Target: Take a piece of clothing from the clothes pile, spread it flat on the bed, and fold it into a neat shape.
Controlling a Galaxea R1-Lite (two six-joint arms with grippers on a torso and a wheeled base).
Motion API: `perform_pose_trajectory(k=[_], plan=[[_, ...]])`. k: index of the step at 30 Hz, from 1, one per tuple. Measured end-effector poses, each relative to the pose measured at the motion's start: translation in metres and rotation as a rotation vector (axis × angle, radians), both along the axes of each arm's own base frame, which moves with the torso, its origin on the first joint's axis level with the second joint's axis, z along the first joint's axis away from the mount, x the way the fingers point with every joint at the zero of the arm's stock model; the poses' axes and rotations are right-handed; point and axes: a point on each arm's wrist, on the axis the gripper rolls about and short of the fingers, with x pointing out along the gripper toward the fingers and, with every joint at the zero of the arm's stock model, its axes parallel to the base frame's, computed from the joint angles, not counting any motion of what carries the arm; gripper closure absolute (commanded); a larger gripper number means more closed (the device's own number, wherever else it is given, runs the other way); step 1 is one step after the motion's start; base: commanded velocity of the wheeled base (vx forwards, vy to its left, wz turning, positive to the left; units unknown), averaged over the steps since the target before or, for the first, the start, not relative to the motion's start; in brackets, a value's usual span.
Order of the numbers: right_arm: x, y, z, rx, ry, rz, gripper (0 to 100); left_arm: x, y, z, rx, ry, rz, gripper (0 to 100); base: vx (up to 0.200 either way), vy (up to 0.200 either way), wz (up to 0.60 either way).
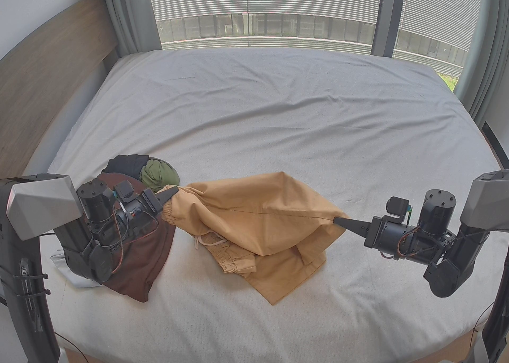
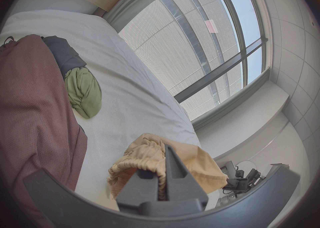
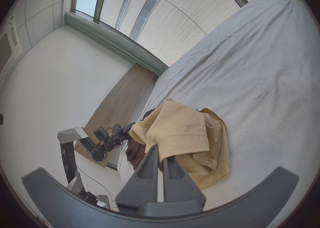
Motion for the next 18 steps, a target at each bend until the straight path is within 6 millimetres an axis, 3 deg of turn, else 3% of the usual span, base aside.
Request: perform_pose_trajectory(k=[12, 13, 18], plan=[[0.017, 0.002, -0.037, -0.039, 0.062, -0.008, 100, -0.015, -0.020, -0.011, 0.082, 0.008, -0.073, 100, 0.000, 0.000, 0.00], [0.017, 0.002, -0.039, -0.041, 0.066, -0.006, 0, -0.016, -0.021, -0.011, 0.083, 0.009, -0.075, 100, 0.000, 0.000, 0.00], [0.017, 0.005, -0.043, -0.042, 0.073, 0.003, 0, -0.016, -0.023, -0.011, 0.083, 0.011, -0.080, 100, 0.000, 0.000, 0.00]])
